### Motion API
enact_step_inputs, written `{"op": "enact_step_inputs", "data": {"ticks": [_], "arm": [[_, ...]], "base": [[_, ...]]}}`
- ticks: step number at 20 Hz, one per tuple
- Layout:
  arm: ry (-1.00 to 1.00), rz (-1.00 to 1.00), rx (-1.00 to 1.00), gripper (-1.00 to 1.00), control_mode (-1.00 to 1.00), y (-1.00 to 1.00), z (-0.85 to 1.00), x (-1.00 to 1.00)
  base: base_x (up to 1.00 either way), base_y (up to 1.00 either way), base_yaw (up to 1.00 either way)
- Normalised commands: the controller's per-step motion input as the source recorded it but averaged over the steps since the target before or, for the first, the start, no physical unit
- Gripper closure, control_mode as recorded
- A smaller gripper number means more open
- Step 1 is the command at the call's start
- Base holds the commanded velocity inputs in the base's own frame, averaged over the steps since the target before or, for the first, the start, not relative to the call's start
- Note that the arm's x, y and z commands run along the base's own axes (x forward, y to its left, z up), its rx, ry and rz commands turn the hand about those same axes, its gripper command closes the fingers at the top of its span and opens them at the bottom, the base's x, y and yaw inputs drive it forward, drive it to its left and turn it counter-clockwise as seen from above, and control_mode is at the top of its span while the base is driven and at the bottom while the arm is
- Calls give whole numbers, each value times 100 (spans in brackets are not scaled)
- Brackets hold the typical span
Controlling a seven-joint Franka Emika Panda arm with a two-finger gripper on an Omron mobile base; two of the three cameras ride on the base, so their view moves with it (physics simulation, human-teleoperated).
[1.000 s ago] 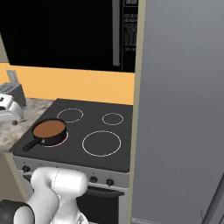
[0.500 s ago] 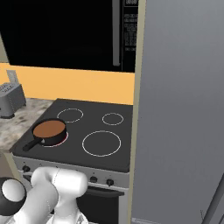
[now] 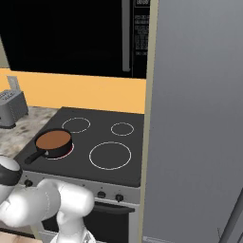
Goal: Pick up the sugar cube(s) and place them in the saucepan with hot chocolate.
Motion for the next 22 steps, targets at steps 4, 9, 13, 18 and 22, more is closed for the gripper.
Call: {"op": "enact_step_inputs", "data": {"ticks": [4,9,13,18,22], "arm": [[5,23,0,-100,-100,39,-70,49],[0,7,0,-100,-100,16,-36,56],[5,-1,-1,-100,-100,3,-13,47],[9,-8,-4,-100,-100,15,-26,44],[4,-11,-8,-100,-100,29,-15,28]], "base": [[0,0,0],[0,0,0],[0,0,0],[0,0,0],[0,0,0]]}}
